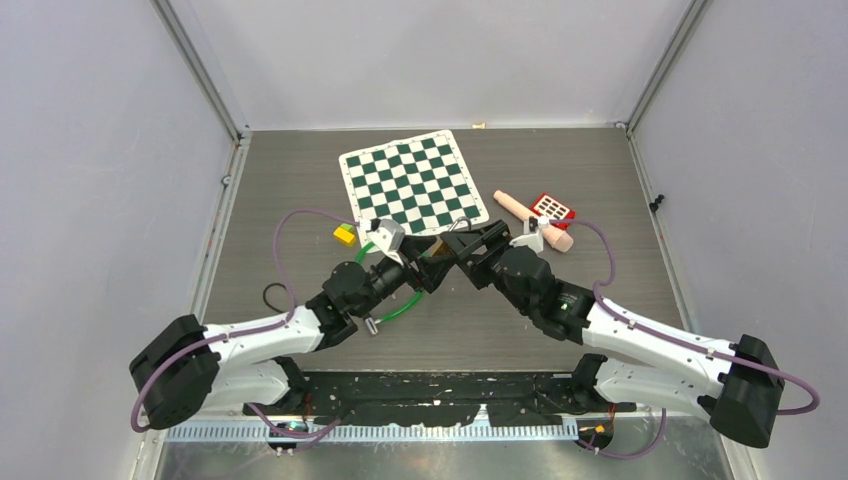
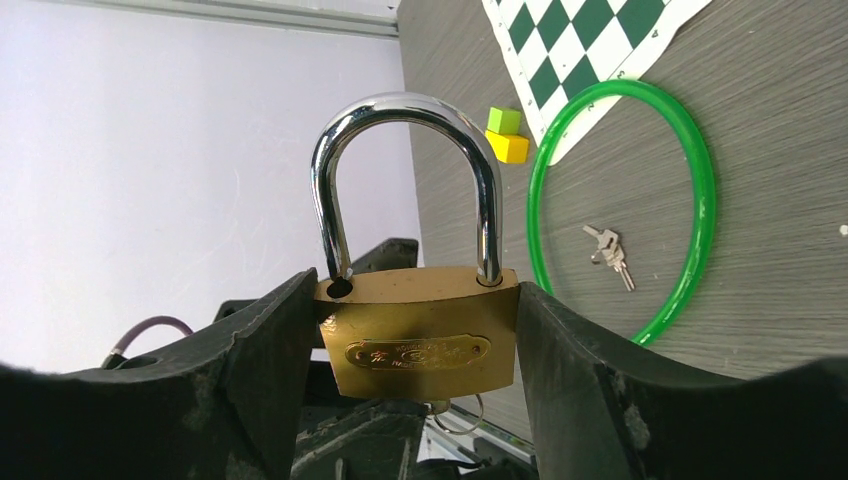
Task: Lock with the key
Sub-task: Lock the lock.
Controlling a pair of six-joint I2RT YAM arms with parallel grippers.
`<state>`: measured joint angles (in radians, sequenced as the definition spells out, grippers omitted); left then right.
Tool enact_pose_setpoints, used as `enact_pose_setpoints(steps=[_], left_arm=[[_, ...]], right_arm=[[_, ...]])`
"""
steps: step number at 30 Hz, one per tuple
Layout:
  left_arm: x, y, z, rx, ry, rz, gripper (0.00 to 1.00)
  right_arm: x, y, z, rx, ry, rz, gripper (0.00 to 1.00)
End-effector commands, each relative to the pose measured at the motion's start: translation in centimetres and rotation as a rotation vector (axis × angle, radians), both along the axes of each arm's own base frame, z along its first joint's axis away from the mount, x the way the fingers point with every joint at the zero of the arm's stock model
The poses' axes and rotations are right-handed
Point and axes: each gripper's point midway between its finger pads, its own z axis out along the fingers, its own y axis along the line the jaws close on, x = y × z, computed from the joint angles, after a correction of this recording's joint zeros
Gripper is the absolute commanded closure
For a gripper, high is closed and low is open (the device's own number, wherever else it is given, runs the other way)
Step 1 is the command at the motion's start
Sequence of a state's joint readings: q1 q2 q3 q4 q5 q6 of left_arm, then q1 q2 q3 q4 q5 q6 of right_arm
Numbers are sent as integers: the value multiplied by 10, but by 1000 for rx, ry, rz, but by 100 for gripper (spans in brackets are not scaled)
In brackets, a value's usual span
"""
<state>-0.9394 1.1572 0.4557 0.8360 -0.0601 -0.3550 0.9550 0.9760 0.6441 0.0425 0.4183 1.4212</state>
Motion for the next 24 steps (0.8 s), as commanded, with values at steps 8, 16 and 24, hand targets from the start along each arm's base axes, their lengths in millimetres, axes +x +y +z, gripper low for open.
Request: enact_pose_setpoints(steps=[8,16,24], left_arm=[[9,-7,30,-92,-42,63,61],[11,-5,31,-107,-25,78,100],[9,5,31,-1,-50,80,100]], right_arm=[[6,-3,77,308,-134,-62,56],[5,-4,80,311,-160,-52,51],[3,-24,69,73,-237,-63,0]])
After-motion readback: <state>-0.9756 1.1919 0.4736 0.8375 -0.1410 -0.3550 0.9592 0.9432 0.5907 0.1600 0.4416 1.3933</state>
